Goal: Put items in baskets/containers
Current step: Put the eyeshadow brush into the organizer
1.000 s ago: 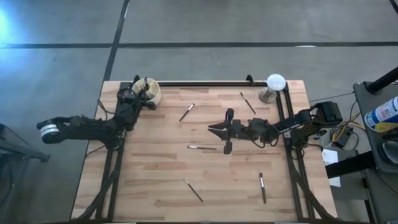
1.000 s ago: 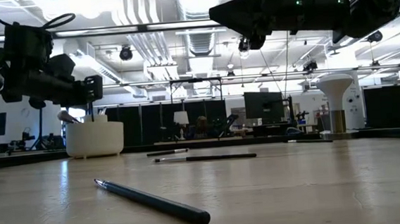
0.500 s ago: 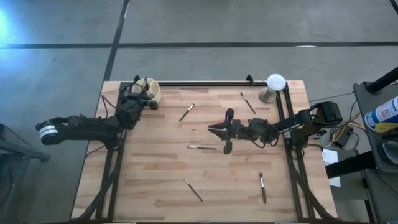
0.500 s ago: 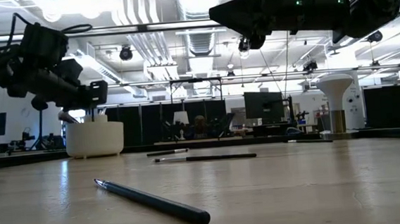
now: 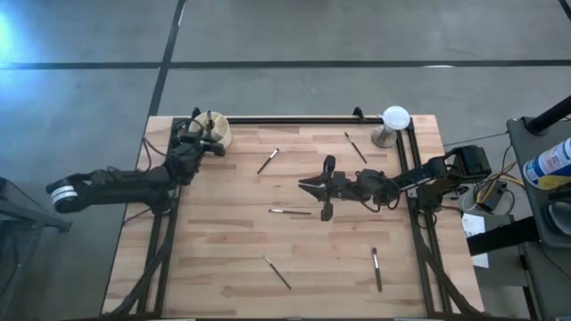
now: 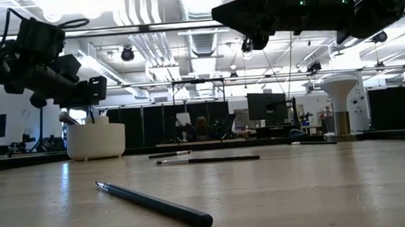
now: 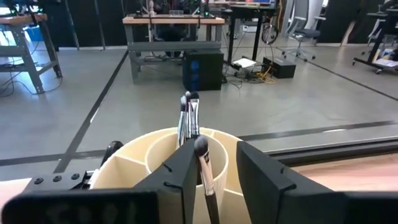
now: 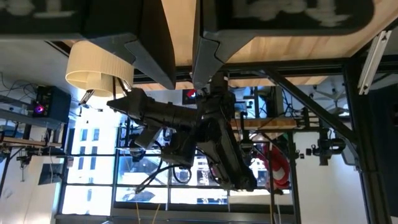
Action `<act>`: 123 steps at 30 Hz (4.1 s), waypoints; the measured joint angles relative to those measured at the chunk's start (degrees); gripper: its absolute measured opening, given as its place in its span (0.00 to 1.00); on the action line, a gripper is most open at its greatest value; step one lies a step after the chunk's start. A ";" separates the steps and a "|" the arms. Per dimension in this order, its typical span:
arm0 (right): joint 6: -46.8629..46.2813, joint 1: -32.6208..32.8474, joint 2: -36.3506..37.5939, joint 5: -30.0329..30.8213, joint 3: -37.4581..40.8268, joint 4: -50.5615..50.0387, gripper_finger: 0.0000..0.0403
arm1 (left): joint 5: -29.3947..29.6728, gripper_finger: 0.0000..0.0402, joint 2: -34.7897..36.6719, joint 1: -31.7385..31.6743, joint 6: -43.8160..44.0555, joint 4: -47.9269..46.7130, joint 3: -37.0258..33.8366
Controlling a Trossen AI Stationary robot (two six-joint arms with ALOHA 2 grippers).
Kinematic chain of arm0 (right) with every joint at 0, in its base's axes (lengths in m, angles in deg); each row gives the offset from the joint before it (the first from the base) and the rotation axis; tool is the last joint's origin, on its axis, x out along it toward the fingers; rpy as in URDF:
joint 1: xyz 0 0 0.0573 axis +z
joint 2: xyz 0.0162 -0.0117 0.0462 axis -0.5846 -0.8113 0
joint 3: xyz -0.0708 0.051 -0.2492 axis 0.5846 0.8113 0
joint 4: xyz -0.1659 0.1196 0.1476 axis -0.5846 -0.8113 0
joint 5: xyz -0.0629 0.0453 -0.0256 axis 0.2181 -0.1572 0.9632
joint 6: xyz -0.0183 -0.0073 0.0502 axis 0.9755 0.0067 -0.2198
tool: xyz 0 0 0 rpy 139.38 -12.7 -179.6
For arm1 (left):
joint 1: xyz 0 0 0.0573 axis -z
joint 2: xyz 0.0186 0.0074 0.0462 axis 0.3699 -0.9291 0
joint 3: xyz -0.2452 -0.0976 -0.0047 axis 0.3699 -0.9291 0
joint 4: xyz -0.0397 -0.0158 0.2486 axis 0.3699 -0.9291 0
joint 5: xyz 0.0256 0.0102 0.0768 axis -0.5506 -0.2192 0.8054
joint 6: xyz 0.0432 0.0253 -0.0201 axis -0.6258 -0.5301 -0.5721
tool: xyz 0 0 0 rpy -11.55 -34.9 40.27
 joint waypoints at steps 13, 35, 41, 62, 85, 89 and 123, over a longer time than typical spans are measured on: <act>0.46 0.00 0.00 -0.02 0.00 -0.04 0.12 | 0.03 0.27 12.97 3.12 -7.99 -2.35 0.00; 3.68 0.00 0.02 0.00 0.09 -1.83 0.12 | -20.09 0.27 14.94 27.00 -12.81 1.17 0.04; 5.08 0.02 0.35 0.02 -0.69 -7.91 0.12 | -23.17 0.27 8.83 33.48 -15.25 7.95 1.18; -9.62 4.96 0.02 11.72 -16.87 -68.67 0.20 | -22.23 0.00 -28.15 30.14 -8.22 9.39 13.24; -14.82 9.32 0.04 14.15 -8.57 -63.62 0.13 | -33.32 0.25 -50.87 8.61 -1.36 -32.43 48.60; -14.78 9.76 0.07 14.59 -8.53 -63.49 0.13 | -34.13 0.28 -54.29 6.88 -1.24 -34.89 52.34; -14.14 10.69 0.02 15.00 -8.04 -62.10 0.13 | -36.50 0.01 -49.42 4.21 -4.15 -36.66 53.62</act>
